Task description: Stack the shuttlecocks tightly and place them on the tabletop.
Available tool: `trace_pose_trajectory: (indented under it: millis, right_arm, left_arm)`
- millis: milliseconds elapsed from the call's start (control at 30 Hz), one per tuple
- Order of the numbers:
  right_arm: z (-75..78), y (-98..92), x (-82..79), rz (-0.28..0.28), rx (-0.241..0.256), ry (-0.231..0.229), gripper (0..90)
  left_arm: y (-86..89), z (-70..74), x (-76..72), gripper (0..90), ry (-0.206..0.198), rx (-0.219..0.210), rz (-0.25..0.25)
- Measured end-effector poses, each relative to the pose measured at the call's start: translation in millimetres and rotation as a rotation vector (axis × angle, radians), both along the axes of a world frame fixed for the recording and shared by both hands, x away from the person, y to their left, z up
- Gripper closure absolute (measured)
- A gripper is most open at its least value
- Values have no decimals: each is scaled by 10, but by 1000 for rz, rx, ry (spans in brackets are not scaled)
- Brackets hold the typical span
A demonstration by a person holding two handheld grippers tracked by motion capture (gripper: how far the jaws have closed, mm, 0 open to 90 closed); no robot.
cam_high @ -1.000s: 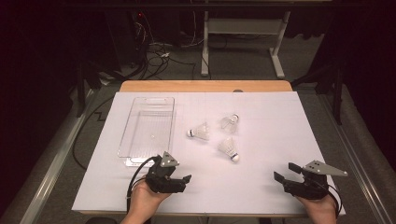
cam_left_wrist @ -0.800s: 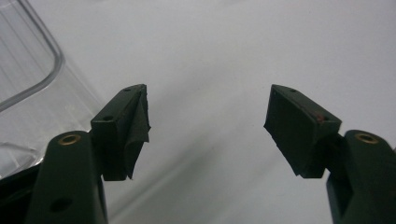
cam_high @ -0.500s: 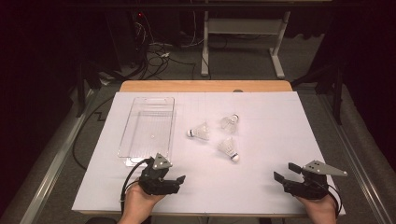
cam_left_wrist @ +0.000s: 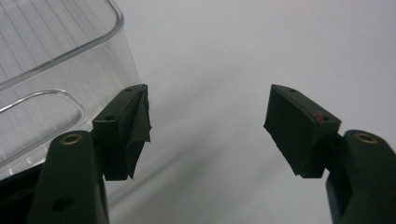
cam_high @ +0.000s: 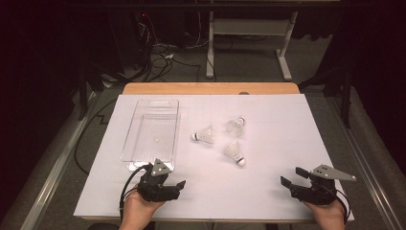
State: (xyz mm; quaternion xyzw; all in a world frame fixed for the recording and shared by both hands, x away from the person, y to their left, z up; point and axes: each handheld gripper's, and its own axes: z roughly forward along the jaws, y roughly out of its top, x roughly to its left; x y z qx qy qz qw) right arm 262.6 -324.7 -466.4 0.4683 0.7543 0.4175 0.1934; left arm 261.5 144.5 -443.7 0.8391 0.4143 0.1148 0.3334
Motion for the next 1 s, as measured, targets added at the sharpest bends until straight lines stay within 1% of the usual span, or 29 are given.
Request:
trace_pose_trajectory:
  millis: [233, 500, 533, 567, 633, 667, 700, 1000]
  right_arm:
    - [0, 0, 0, 0, 0, 0, 278]
    - [0, 2, 0, -2, -1, 1, 278]
    - [0, 2, 0, -2, -2, 3, 278]
    - [-1, 2, 1, -1, -2, 1, 278]
    - [1, 2, -1, -2, -3, 1, 278]
    - [1, 2, -2, -2, -3, 2, 278]
    - [1, 2, 0, -2, -3, 2, 278]
    - [0, 2, 0, 1, -5, 0, 278]
  left_arm:
    - [66, -25, -19, 317, 6, -2, 17]
    - [153, -24, -36, 324, -7, 2, 31]
    - [160, -24, -37, 323, -1, -3, 32]
    - [170, -25, -39, 323, -6, -4, 38]
    - [187, -30, -41, 324, -3, -9, 43]
    - [198, -27, -41, 324, -4, -5, 44]
    - [210, -31, -44, 324, -3, -12, 48]
    - [263, -40, -45, 331, -12, -14, 63]
